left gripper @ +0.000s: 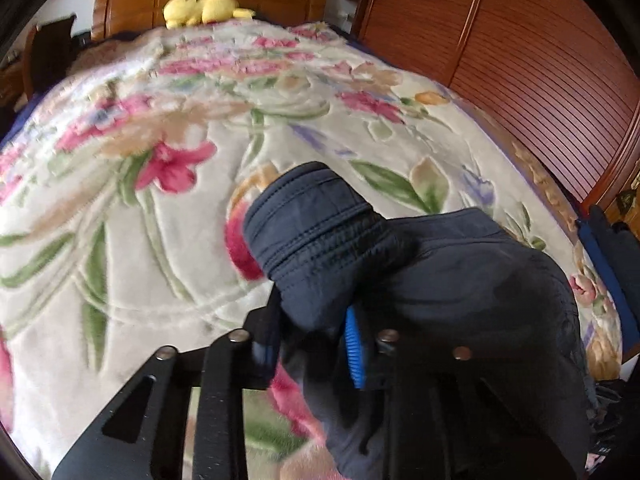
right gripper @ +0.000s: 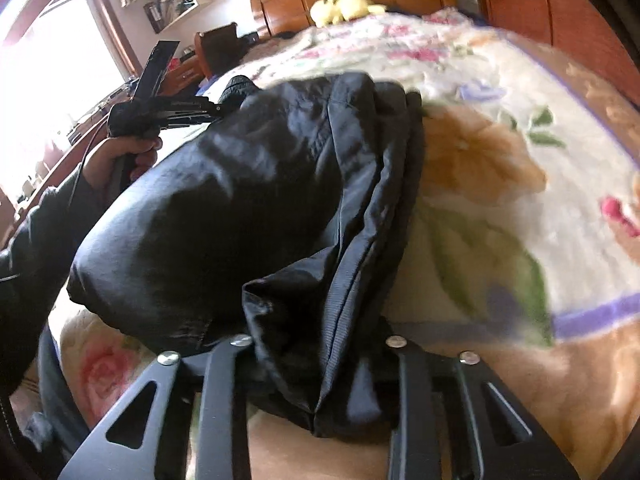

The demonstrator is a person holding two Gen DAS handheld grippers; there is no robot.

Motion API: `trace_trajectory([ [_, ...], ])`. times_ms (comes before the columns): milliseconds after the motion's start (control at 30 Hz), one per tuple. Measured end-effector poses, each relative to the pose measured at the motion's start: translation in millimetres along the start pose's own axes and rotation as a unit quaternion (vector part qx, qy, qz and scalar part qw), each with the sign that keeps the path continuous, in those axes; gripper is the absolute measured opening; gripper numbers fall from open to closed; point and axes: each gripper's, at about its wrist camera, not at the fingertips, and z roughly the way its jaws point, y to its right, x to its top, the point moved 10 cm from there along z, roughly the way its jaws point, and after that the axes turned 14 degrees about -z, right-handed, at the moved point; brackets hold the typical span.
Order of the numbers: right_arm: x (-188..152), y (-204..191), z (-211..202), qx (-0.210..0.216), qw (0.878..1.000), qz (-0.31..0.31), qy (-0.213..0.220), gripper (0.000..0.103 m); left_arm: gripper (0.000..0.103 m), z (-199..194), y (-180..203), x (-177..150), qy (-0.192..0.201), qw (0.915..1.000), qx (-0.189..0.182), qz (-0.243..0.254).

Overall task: Fold large clothes
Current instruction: 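Lift the jacket bundle with both tools and carry it toward the wardrobe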

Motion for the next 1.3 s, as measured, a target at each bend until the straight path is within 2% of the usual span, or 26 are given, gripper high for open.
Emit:
trace_trajectory([
  [133, 17.4, 1.5, -29.0, 0.012, 0.997, 0.019, 0.068, 0.018, 0.019, -33.4, 11.0, 7.4, 0.034, 0.9993, 0.007, 0.015],
  [367, 32.2, 0.6, -60.4, -0.005, 0.992, 0.019, 0.127, 0.014, 0.014, -97.2, 49.6, 13.1, 0.084, 0.9948, 0.003, 0.058],
  [533, 45.5, -1.2, -96.5, -0.041, 0.985, -0.016, 0.169, 0.013, 0.013, -120.8, 77.0, 15.7, 0.107, 0.9913, -0.004, 0.076],
  [700, 45.9, 13.3, -131.9, -0.084, 0.98, -0.05, 0.176, 0.012, 0.013, -135.3, 107.5, 20.6, 0.129, 0.9883, -0.02, 0.08],
  [833, 52.7, 33.1, -177.0, -0.119, 0.973, -0.065, 0.189, 0.012, 0.013, -150.8, 158.4, 26.0, 0.145, 0.9833, -0.042, 0.102],
  [933, 55.9, 56.8, -224.3, -0.162, 0.964, -0.073, 0.2, 0.012, 0.012, -162.1, 208.9, 30.7, 0.155, 0.9781, -0.065, 0.123],
  [1167, 43.4, 132.6, -350.0, -0.284, 0.933, -0.075, 0.207, 0.012, 0.012, -182.1, 366.5, 38.4, 0.177, 0.9599, -0.132, 0.172],
  [1300, 23.5, 175.1, -419.0, -0.357, 0.911, -0.066, 0.197, 0.011, 0.012, -181.7, 466.9, 28.1, 0.17, 0.9482, -0.178, 0.2],
])
